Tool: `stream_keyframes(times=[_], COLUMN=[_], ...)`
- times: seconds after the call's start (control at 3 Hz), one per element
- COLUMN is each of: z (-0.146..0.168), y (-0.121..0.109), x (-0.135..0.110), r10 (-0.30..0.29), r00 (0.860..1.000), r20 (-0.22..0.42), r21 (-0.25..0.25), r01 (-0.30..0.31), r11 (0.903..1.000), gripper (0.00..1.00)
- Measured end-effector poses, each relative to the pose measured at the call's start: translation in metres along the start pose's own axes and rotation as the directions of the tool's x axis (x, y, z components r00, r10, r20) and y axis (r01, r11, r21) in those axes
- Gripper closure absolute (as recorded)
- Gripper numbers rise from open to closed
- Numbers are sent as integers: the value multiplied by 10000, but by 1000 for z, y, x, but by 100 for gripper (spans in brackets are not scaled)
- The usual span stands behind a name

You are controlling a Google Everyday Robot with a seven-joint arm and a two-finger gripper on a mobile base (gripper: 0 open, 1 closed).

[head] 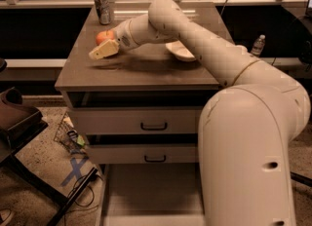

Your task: Place apple into bottom drawer

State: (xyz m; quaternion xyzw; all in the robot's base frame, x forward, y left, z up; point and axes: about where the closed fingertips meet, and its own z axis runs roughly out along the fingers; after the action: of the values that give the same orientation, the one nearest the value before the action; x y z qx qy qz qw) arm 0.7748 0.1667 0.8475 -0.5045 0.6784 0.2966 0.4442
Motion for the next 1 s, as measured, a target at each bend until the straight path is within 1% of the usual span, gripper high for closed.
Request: stream_keyframes(times=[0.67, 1.0], z=[19, 22], y=[-1, 1], x=[-3, -2], r10=[235, 241], r00=[9990, 9991], r20=[371, 363], r21=[-314, -363], r01=[-224, -227], r11=[9993, 9991], gripper=[71, 93])
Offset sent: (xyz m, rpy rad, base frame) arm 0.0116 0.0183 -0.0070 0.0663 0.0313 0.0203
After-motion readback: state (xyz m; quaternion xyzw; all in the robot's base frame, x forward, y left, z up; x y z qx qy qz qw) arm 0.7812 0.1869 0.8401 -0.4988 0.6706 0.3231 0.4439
